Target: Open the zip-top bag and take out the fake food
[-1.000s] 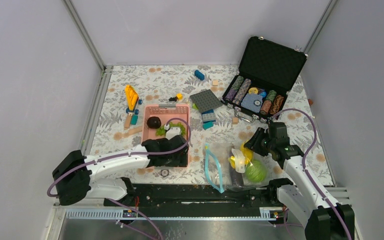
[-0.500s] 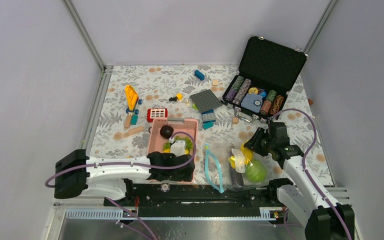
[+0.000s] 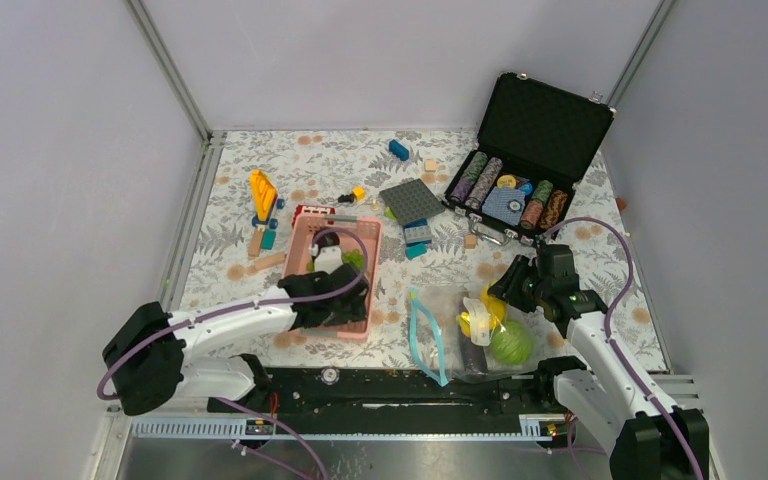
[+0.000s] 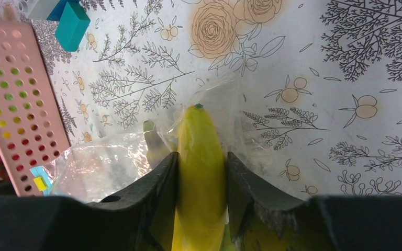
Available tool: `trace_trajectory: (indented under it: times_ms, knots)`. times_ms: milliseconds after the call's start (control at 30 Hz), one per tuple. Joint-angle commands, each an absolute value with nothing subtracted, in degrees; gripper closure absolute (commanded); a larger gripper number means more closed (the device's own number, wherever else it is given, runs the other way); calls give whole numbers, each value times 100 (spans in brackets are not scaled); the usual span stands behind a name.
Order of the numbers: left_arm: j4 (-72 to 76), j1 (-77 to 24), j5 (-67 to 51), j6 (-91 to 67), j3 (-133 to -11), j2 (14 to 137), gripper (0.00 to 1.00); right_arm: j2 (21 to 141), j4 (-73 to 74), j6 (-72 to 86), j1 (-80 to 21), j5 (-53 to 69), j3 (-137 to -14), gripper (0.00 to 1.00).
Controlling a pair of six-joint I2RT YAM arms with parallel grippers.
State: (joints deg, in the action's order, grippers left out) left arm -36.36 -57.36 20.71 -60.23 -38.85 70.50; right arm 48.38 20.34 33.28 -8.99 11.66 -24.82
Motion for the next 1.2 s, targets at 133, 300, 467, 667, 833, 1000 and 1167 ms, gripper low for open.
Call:
trace_trajectory:
  times_ms: [133,300,467,667,833,1000,1167]
  knots:
    - [-3113,-4138,1864,-4571,-4488,7254,23,4757,2095,3311,-937,1202,-2426,100]
    - [-3225,-3828,1585,-4217,-4830,7478,24,4731,2234,3208,-932,1136,-2499,100]
    - [-3623,-3848,1176,-4175,-4973,6670,24,4543,2386,3167,-932,1065,-2607,100]
    - [-3869,-3957,445,-4443,-5001,5296,22,4403,2400,3330,-933,1231,-2848,100]
    - [-3381,-5222,599,-5314,-4626,4840,22,4258,2404,3451,-933,1139,-2887,100]
    - [-2549,-6882,1366,-6516,-3999,5220,27,4205,2417,3494,-936,1102,-2821,100]
    - [-1086,-7339,1406,-7134,-3278,5683,31,4036,2530,3493,-938,1110,-2851,100]
